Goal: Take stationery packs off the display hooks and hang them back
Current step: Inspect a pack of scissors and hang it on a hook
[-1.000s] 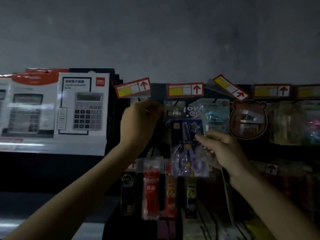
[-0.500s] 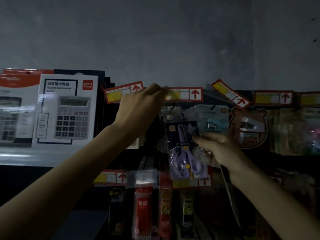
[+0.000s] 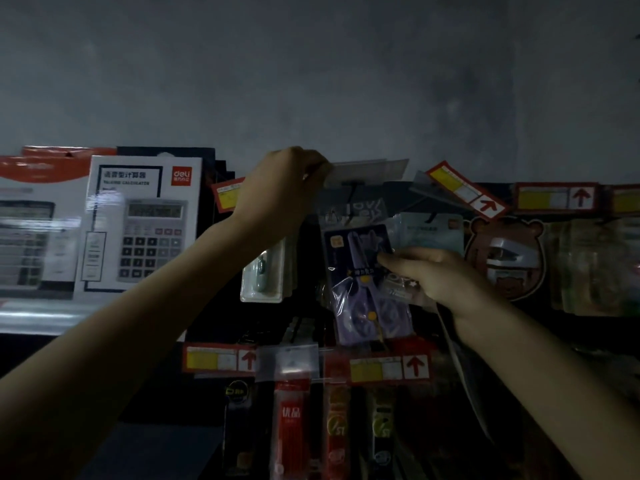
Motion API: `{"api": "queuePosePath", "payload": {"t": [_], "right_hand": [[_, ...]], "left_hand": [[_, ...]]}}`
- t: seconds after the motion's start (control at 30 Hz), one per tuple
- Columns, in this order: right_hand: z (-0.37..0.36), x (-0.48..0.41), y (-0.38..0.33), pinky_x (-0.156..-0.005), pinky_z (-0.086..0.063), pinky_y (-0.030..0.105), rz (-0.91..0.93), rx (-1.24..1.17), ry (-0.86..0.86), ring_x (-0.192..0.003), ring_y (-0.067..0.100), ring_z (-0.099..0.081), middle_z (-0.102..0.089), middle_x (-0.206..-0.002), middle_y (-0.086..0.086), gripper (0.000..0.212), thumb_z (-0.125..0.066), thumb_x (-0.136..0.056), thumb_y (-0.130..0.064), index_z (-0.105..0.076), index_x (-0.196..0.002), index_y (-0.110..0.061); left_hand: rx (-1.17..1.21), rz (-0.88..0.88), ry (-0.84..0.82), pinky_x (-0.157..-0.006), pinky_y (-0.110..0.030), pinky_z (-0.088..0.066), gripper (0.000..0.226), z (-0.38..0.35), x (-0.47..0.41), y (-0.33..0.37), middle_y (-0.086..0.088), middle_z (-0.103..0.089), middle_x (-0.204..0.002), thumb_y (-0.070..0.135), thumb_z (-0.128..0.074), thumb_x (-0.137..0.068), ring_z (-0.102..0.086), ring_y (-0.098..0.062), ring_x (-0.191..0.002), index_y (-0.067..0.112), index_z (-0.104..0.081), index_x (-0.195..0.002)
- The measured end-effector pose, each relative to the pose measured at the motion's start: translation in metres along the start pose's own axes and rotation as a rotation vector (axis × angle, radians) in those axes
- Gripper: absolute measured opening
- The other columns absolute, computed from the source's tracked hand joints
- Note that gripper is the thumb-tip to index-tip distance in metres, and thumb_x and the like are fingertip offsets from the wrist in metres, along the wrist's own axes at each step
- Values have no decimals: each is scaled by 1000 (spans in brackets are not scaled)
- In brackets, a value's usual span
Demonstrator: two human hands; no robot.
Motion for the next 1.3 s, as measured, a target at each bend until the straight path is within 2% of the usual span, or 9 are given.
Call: {"api": "queuePosePath", "payload": {"t": [0.17, 0.37, 0.57, 0.73, 0.83, 0.9, 1.0, 1.17, 1.3], "right_hand": [[-3, -7, -5, -79, -59, 31, -3, -14, 14, -81, 16, -74, -78, -89, 0, 8, -82, -84, -25, -77, -88, -20], [-6, -9, -4, -88, -60, 41, -39, -23, 55, -93, 26, -74, -79, -98, 7, 15, -82, -85, -21, -78, -98, -15], [-6, -11, -7, -81, -58, 36, -42, -40, 66, -87, 24, -72, -77, -100, 10, 15, -81, -86, -18, -78, -99, -11], [-7, -16, -2, -94, -58, 45, -66, -20, 69, -96, 32, -74, -79, -100, 11, 21, -83, -83, -21, -80, -100, -9], [-7, -15, 0, -77, -60, 35, -69, -20, 54, -84, 25, -76, -80, -93, 10, 10, -82, -84, -20, -80, -91, -12], [-6, -11, 0, -57, -54, 22, -70, -24, 50, -70, 17, -74, -79, -84, 4, 7, -82, -85, -20, -78, -81, -17], [-6, -8, -2, -65, -49, 25, -78, -3, 49, -75, 18, -68, -76, -86, 2, 12, -82, -86, -24, -76, -77, -18], [-6, -4, -2, -56, -35, 27, -150, 74, 76, -70, 20, -60, -69, -80, 3, 27, -84, -82, -35, -76, -87, -10], [-6, 2, -5, -52, -31, 27, -164, 126, 71, -46, 12, -46, -53, -42, -7, 31, -82, -85, -33, -67, -70, -10]], "left_hand": [[-1, 9, 6, -73, -32, -49, 28, 1, 2, 2, -8, -73, -104, 25, -52, -108, -62, -18, -82, 10, -74, -118], [7, 5, -6, -79, -44, -59, 29, 1, 12, 3, -9, -72, -110, 27, -53, -107, -67, -24, -90, 13, -72, -124], [3, 7, 2, -76, -44, -60, 29, 3, 18, 5, -5, -72, -112, 29, -53, -107, -68, -20, -89, 18, -72, -126], [0, 14, -8, -74, -44, -60, 28, 2, 19, 5, -4, -72, -112, 31, -54, -106, -69, -21, -90, 21, -72, -126], [-26, 37, -19, -69, -43, -61, 28, 1, 28, 5, 0, -72, -110, 27, -57, -104, -69, -16, -87, 24, -67, -131], [15, 78, -21, -66, -36, -62, 32, 0, 41, 5, 7, -71, -109, 25, -59, -102, -68, -9, -84, 25, -62, -133], [94, 175, -84, -68, -28, -60, 30, -9, 71, 5, 6, -68, -108, 33, -55, -98, -66, -7, -84, 24, -56, -127], [265, 405, -226, -68, -38, -63, 35, -36, 125, 0, 10, -70, -95, 57, -56, -98, -69, -5, -77, 30, -53, -121], [474, 579, -297, -70, -51, -62, 53, -56, 149, -9, 6, -76, -86, 74, -63, -80, -74, -14, -75, 30, -60, -108]]}}
Point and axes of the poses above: each hand's wrist, its own x-axis away from the middle knuckle, its own z-axis out of the back of the hand, y = z × x, the point moved 8 cm from there along -x, towards the middle knuckle
